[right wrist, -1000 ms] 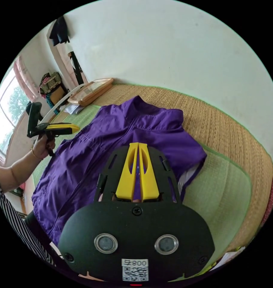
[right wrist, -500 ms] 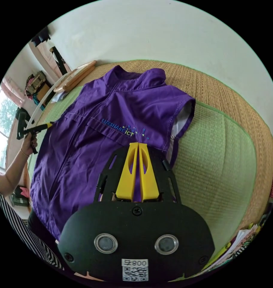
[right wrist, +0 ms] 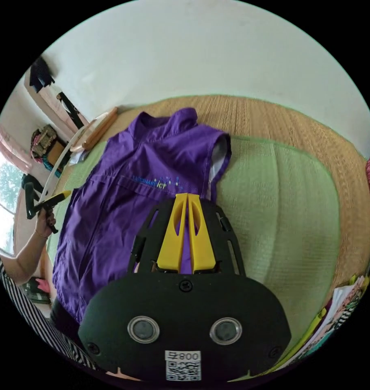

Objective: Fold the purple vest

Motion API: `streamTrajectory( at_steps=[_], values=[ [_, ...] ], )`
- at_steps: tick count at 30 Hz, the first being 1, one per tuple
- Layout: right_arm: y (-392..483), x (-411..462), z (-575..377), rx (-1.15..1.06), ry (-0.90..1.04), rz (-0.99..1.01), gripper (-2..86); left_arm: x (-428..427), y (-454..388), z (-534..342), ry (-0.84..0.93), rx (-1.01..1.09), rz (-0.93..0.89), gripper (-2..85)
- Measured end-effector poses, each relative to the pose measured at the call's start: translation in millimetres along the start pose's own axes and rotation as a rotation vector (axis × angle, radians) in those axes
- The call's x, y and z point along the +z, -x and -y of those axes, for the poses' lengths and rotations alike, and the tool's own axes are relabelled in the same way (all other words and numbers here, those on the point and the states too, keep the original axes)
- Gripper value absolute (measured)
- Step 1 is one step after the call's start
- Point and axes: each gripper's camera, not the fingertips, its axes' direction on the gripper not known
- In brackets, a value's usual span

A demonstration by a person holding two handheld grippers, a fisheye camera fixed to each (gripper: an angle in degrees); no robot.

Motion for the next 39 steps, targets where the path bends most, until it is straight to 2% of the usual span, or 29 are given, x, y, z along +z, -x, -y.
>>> streamTrajectory(
  at_steps=[3, 5, 12, 16, 24, 27, 30, 39],
  values=[
    [1.9, 3.5, 23.5, -0.013, -0.07, -0.089, 1.4, 16.1, -40.9, 17.5, -0.033, 0.096, -0.107, 2.6],
    [-17.2, 33.9, 49.2, 0.042, -0.006, -0.03, 3.3, 53.5, -82.8, 35.0, 0.009, 0.192, -0.226, 2.4],
    [-49.2, 76.3, 69.1, 0.167, -0.015, 0.109, 5.7, 144.2, -179.1, 67.5, 0.106, 0.375, -0.339, 1.9],
    [-56.9, 96.3, 72.5, 0.183, -0.028, 0.198, 3.3, 165.2, -208.6, 78.3, 0.122, 0.42, -0.362, 1.4],
    [-64.1, 113.6, 89.2, 0.197, -0.046, 0.206, 0.5, 197.6, -247.9, 109.2, 0.156, 0.467, -0.318, 0.8],
    [-70.7, 135.3, 88.6, 0.229, 0.032, 0.188, 0.3, 228.7, -263.4, 116.4, 0.245, 0.484, -0.261, 0.6],
    [-72.4, 137.8, 82.0, 0.255, 0.008, 0.229, 0.2, 239.7, -276.4, 121.1, 0.292, 0.493, -0.239, 0.3],
    [-8.8, 109.6, 82.5, 0.133, -0.067, 0.134, 0.2, 228.4, -290.9, 121.1, 0.247, 0.479, -0.25, 0.1]
  ],
)
